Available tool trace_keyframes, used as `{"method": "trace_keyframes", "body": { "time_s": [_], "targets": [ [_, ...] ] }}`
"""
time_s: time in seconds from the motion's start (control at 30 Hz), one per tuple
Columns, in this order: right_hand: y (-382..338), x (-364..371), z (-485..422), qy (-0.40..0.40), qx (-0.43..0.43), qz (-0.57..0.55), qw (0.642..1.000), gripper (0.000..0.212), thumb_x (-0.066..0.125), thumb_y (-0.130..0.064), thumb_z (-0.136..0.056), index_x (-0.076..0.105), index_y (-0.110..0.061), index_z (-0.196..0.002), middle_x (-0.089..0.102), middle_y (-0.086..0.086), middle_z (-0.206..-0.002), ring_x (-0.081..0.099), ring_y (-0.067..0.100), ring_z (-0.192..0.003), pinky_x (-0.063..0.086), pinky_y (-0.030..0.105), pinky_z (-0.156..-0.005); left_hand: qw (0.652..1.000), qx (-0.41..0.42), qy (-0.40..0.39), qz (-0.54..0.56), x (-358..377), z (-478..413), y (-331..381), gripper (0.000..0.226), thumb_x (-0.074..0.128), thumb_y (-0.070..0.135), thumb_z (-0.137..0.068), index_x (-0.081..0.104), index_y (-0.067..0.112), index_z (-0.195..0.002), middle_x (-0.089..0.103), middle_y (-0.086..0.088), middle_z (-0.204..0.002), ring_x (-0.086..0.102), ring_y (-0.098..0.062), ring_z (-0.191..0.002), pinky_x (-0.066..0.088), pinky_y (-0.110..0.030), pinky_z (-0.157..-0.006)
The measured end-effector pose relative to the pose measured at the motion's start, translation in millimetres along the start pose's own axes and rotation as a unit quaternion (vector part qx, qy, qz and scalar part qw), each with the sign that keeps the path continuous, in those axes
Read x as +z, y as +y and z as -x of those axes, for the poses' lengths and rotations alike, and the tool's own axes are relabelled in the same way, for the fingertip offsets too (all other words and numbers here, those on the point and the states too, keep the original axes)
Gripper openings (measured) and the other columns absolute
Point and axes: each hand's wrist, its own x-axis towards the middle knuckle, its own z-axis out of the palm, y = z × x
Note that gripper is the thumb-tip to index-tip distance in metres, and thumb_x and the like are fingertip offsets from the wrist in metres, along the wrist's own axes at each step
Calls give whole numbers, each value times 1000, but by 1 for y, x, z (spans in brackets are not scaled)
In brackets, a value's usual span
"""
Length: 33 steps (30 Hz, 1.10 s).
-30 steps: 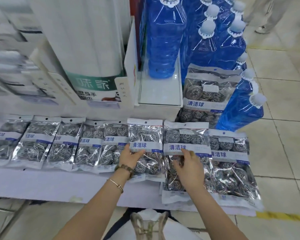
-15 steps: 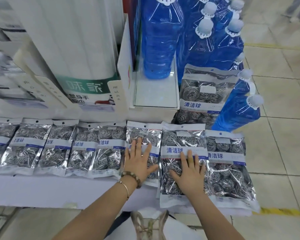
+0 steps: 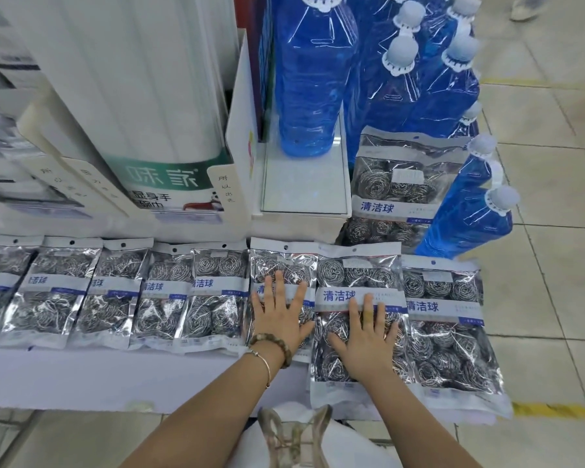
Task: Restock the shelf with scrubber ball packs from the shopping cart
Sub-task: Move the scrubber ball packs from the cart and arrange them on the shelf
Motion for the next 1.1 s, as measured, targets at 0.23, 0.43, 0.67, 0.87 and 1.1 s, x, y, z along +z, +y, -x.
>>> {"method": "trace_keyframes", "body": {
  "time_s": [0.23, 0.43, 0.67, 0.87, 1.1],
  "targets": [
    [1, -9, 10, 24, -8, -64, 998, 79, 35, -64, -89, 0, -29, -150, -15, 4, -157, -14, 27, -144, -8, 54, -112, 1000, 19, 9, 23, -10, 9, -5, 70, 20, 63, -89, -6, 31, -146, -24, -12, -149, -16, -34, -140, -3, -54, -113],
    [-9, -22, 25, 111, -50, -155, 981, 45, 53, -36, -92, 47, -22, -133, 31, 8, -150, 29, 26, -138, 17, 47, -116, 974, -18, 96, 203, -31, 41, -2, 40, 39, 35, -95, 40, 27, -134, 34, 3, -145, 42, -13, -123, 33, -36, -108],
    [-41, -28, 31, 77, -193, -212, 955, 37, 57, -28, -90, 55, -19, -126, 49, 4, -135, 56, 23, -106, 40, 37, -101, 884, -195, 171, 389, -29, 111, -35, 28, 50, 25, -92, 54, 31, -119, 54, 15, -114, 60, -12, -92, 52, -32, -77],
    [-107, -26, 45, 11, -340, -196, 920, 30, 57, -21, -91, 57, -14, -121, 59, 9, -117, 54, 20, -85, 34, 26, -70, 786, -325, 269, 452, -8, 191, -66, 25, 53, 11, -89, 59, 19, -112, 60, 4, -110, 58, -11, -92, 46, -24, -81],
    [-193, -9, 91, -36, -436, -164, 884, 34, 55, -22, -91, 53, -16, -125, 46, 5, -136, 44, 21, -123, 37, 29, -92, 702, -419, 325, 476, 16, 272, -116, 22, 54, 17, -89, 59, 27, -108, 60, 10, -101, 58, -9, -94, 43, -20, -77]
  ]
}}
